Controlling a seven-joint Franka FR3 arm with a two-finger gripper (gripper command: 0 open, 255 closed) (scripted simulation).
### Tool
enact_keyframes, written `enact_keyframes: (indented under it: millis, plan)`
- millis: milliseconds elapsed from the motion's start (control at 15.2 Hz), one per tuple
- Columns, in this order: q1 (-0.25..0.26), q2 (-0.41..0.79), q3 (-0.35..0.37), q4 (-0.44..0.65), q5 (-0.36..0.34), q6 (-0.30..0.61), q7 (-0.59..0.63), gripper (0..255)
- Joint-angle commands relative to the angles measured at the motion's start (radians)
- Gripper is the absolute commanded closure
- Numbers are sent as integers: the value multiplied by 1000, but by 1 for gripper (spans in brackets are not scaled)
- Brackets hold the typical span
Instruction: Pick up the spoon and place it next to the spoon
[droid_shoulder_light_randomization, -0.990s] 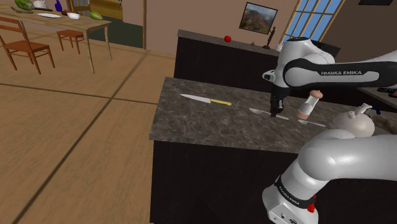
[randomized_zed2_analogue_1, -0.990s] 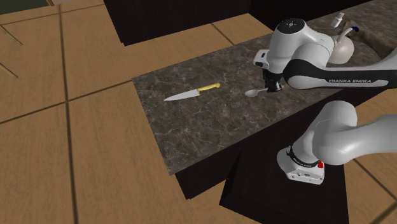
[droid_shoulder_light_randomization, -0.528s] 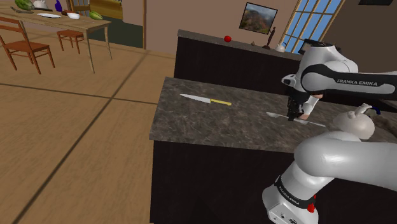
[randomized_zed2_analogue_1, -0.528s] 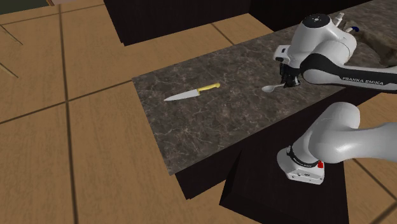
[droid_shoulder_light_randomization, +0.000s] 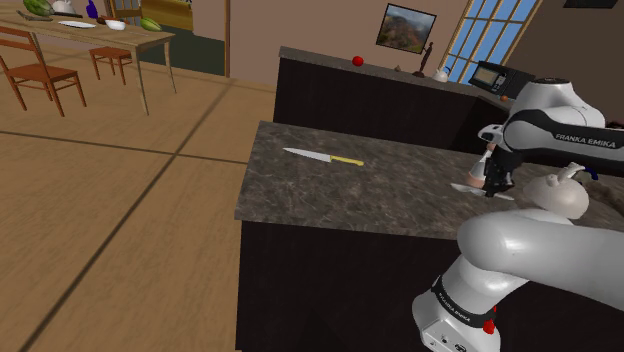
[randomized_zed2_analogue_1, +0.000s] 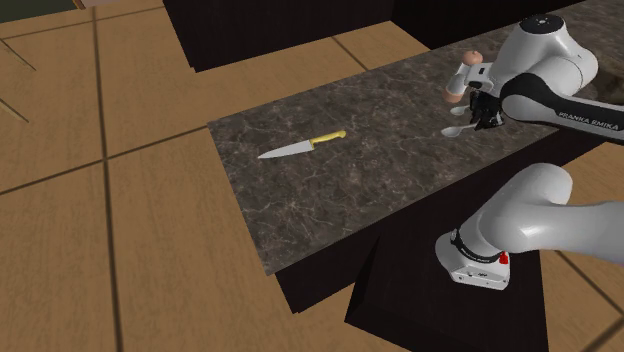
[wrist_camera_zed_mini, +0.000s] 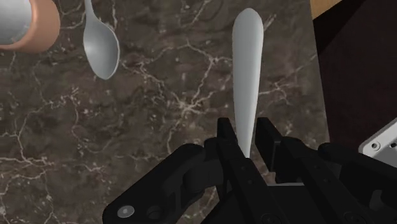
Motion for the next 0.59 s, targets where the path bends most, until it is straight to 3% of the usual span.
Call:
enact_keyframes:
  millis: [0, 528]
  plan:
    - [-30, -4, -49, 20, -39, 2, -58, 255]
    - [-56, 67, -268, 167, -161, 56, -252, 255]
